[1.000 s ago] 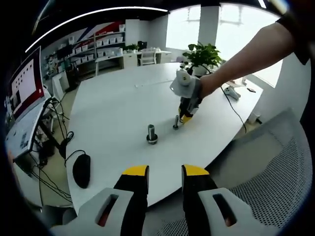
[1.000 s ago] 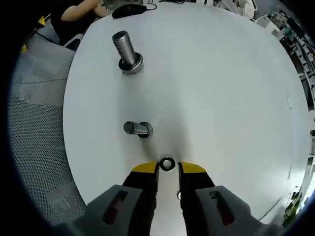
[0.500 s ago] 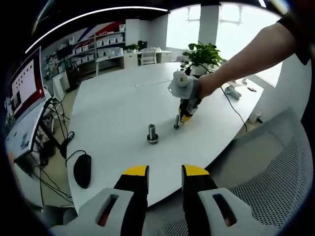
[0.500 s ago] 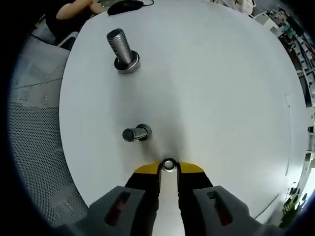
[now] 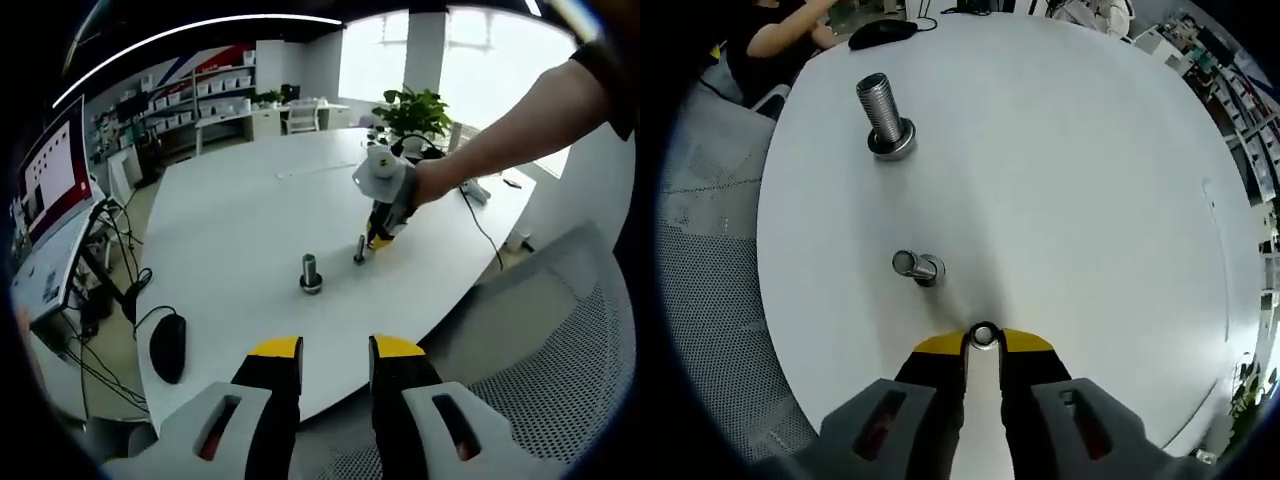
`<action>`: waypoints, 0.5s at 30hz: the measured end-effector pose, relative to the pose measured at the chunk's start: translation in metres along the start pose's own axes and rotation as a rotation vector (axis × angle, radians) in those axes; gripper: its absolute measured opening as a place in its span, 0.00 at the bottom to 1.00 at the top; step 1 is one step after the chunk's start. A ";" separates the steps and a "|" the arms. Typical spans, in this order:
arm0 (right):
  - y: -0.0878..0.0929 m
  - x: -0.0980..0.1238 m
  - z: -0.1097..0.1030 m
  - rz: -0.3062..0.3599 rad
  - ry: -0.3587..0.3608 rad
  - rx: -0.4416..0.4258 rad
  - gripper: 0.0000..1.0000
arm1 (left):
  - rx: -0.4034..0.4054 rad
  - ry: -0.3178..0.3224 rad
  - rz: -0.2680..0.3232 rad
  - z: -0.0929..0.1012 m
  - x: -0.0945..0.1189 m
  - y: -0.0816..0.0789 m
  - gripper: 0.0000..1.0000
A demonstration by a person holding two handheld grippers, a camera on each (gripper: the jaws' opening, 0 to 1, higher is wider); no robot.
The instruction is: Place the washer onto the threaded stud by aligning its center hole with the stud, sliding it down to the base, and recovering from edge contact or off-axis alignment until the washer reaches the visible bottom stop.
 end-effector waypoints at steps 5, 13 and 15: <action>0.002 -0.001 0.001 0.015 -0.016 -0.033 0.14 | 0.001 0.001 0.000 0.000 0.000 0.000 0.24; 0.010 0.009 0.001 0.068 -0.046 -0.097 0.14 | 0.003 0.000 0.006 0.000 0.001 0.000 0.24; 0.009 0.010 0.000 0.075 -0.045 -0.096 0.14 | 0.002 0.001 0.007 0.000 0.001 -0.001 0.24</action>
Point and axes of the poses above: the point that each gripper's makers call its tool centre point, and the gripper's own axes: x roughly backward along the fingers, z roughly to its right, y roughly out of its underside, the point moved 7 cm from there along x, roughly backward along the fingers, and after that the axes turned 13 degrees about -z, right-handed, at the moved point
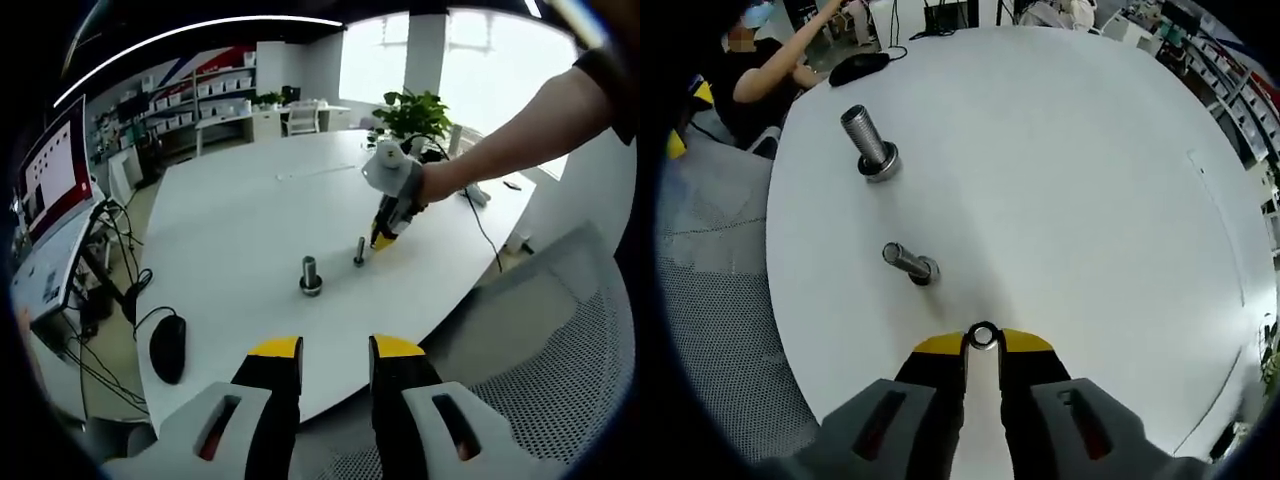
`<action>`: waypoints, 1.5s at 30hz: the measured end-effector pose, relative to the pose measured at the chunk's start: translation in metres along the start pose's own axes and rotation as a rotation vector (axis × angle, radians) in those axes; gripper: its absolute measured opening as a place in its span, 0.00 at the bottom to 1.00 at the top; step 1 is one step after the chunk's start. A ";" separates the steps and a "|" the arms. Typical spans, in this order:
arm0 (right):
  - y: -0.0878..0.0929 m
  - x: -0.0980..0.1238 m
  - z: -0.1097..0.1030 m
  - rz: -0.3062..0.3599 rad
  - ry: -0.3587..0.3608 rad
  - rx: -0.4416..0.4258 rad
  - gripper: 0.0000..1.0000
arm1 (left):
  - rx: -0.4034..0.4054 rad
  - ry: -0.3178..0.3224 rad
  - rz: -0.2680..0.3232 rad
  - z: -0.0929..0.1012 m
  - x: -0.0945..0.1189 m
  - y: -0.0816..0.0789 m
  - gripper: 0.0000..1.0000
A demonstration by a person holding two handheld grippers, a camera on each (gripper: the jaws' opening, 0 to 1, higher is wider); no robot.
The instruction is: Place the washer onto the threaded stud by aligning its center hole with the stud, sliding it down to the base, and recovering from edge contact or off-axis alignment until the washer reaches the visible bottom stop.
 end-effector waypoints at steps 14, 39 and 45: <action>-0.015 0.015 -0.004 0.077 -0.019 0.059 0.14 | -0.002 -0.001 0.004 0.001 0.001 -0.001 0.24; -0.043 0.043 -0.024 0.115 -0.029 0.218 0.14 | -0.003 -0.012 0.014 0.002 0.003 -0.003 0.24; -0.048 0.038 -0.027 0.097 -0.021 0.233 0.14 | -0.008 -0.010 0.012 0.002 0.002 -0.002 0.24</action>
Point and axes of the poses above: the point that each gripper's makers call its tool centre point, and the gripper's own axes: x roughly backward along the fingers, z roughly to its right, y roughly out of its underside, the point moved 7 cm from there along x, roughly backward along the fingers, and after that the axes turned 13 degrees about -z, right-handed, at the moved point
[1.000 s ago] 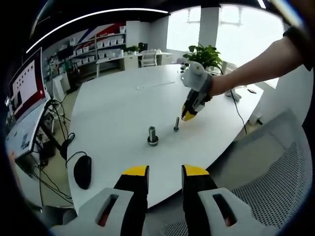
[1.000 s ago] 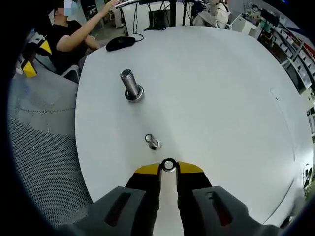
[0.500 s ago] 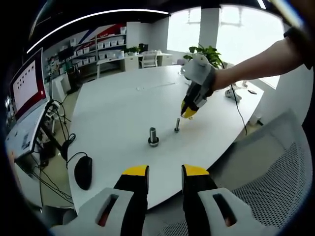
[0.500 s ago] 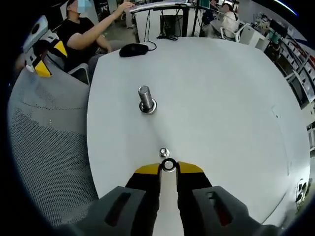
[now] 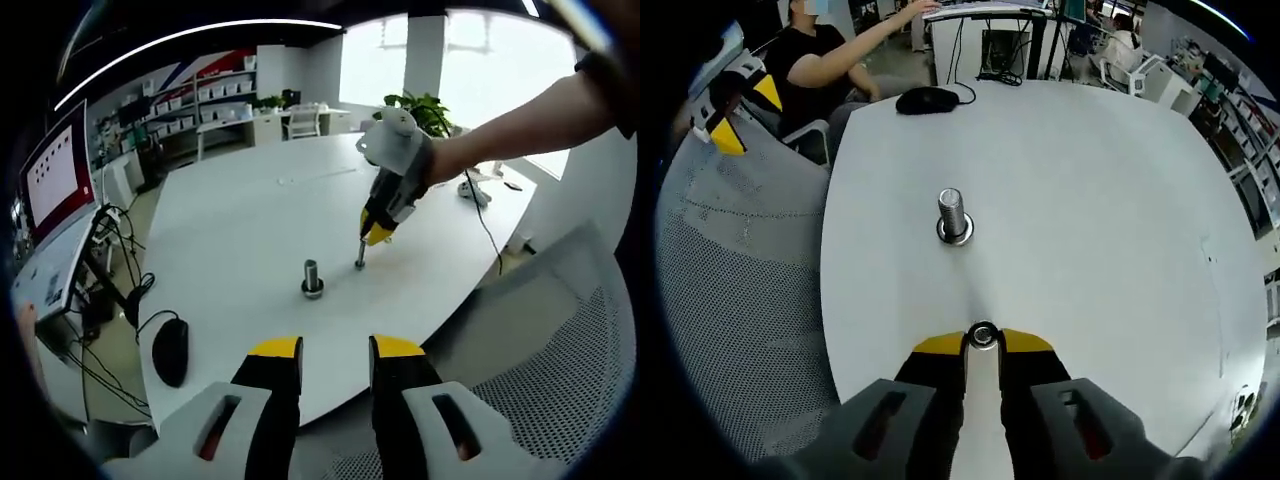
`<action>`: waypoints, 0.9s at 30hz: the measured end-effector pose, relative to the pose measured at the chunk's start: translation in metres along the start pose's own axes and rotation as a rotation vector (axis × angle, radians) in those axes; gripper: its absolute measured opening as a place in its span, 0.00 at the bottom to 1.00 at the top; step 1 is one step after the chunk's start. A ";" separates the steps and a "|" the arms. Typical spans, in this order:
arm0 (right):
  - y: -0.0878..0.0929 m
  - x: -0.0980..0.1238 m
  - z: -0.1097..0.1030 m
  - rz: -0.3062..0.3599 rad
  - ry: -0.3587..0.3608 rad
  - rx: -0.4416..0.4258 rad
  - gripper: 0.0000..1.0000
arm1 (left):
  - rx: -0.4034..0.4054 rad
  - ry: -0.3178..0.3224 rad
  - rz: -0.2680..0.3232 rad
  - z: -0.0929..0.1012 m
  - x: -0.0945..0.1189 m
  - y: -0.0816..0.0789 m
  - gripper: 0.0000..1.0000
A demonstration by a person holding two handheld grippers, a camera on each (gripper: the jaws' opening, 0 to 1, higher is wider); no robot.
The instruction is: Place the washer onto the threaded stud by aligning its center hole with the stud, sliding it down to the base, and recovering from edge contact or off-axis alignment until the washer reaches the visible bottom stop.
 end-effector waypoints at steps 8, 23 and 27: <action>0.002 -0.003 0.003 -0.019 -0.007 0.001 0.14 | 0.000 -0.001 0.002 -0.003 -0.002 0.002 0.24; 0.007 -0.033 0.004 -0.100 -0.040 -0.005 0.14 | -0.002 0.003 -0.006 0.000 -0.001 0.001 0.24; 0.010 -0.044 0.003 -0.135 -0.038 -0.002 0.15 | -0.005 0.006 -0.010 -0.001 -0.003 0.003 0.24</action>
Point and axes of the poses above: the point that each gripper's makers call its tool centre point, and the gripper's own axes: x roughly backward along the fingers, z roughly to its right, y roughly out of its underside, the point moved 7 cm from there along x, roughly backward along the fingers, and after that the axes turned 13 degrees about -z, right-handed, at the moved point
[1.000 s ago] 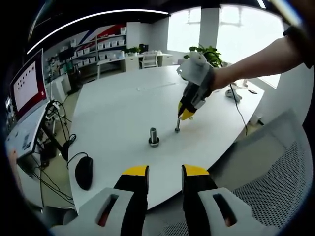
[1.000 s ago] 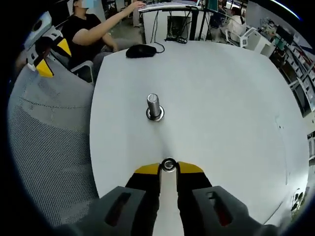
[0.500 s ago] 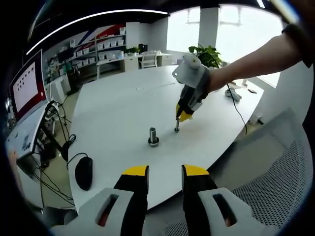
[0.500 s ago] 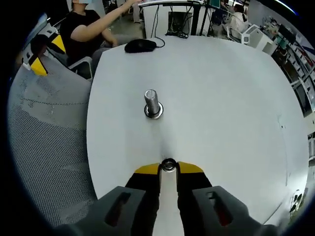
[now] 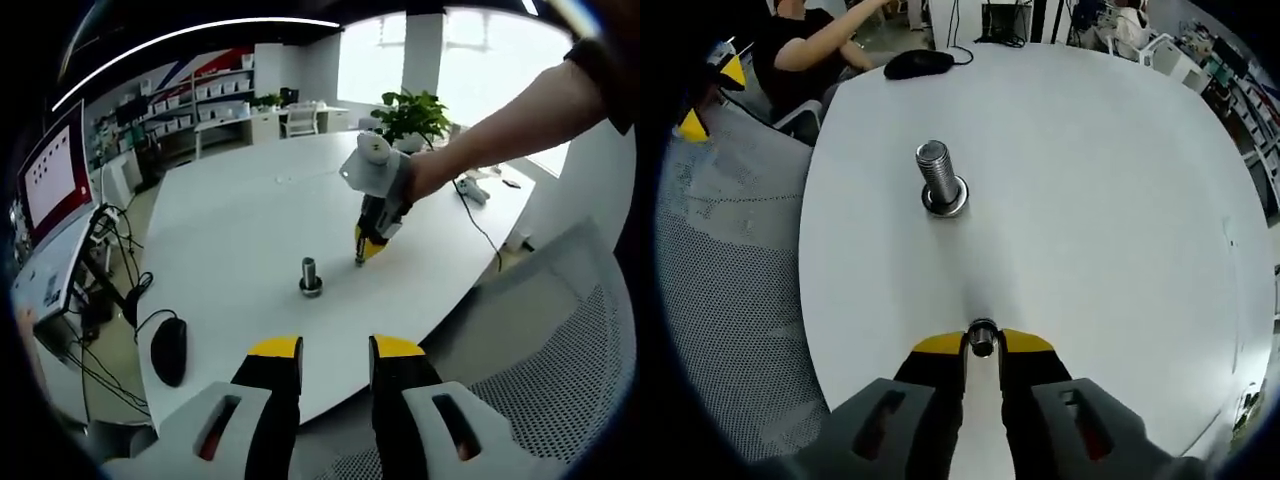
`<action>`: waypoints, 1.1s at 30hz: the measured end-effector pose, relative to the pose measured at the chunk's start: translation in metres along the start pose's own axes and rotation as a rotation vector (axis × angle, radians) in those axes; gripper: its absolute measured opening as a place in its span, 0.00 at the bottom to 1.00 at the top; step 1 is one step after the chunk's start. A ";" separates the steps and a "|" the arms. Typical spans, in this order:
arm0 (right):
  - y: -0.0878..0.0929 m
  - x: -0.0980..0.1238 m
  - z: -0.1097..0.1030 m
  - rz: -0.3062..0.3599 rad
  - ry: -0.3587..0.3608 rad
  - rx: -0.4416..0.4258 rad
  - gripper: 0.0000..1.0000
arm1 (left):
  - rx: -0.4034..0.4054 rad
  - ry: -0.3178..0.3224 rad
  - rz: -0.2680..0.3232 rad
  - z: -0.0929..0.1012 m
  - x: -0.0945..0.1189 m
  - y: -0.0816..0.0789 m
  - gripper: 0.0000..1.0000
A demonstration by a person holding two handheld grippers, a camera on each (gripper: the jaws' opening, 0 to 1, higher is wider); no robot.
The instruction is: Place the washer onto the threaded stud by aligning its center hole with the stud, sliding it down to the base, and recovering from edge contact or off-axis alignment until the washer reaches the visible bottom stop.
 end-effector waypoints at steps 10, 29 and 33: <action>0.000 -0.006 -0.002 -0.015 -0.003 -0.001 0.15 | 0.002 0.006 -0.002 -0.002 -0.002 0.001 0.24; 0.011 0.002 -0.004 0.009 0.021 -0.001 0.26 | 0.013 -0.014 0.011 -0.002 0.002 -0.002 0.24; 0.020 0.006 -0.009 0.019 0.028 0.001 0.26 | 0.010 -0.018 0.012 0.000 0.003 -0.003 0.24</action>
Point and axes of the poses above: the point that each gripper's makers call its tool centre point, and the gripper's own axes: x roughly backward along the fingers, z roughly to its right, y roughly out of its underside, the point moved 7 cm from there along x, roughly backward along the fingers, and after that the axes turned 13 degrees about -z, right-handed, at the moved point
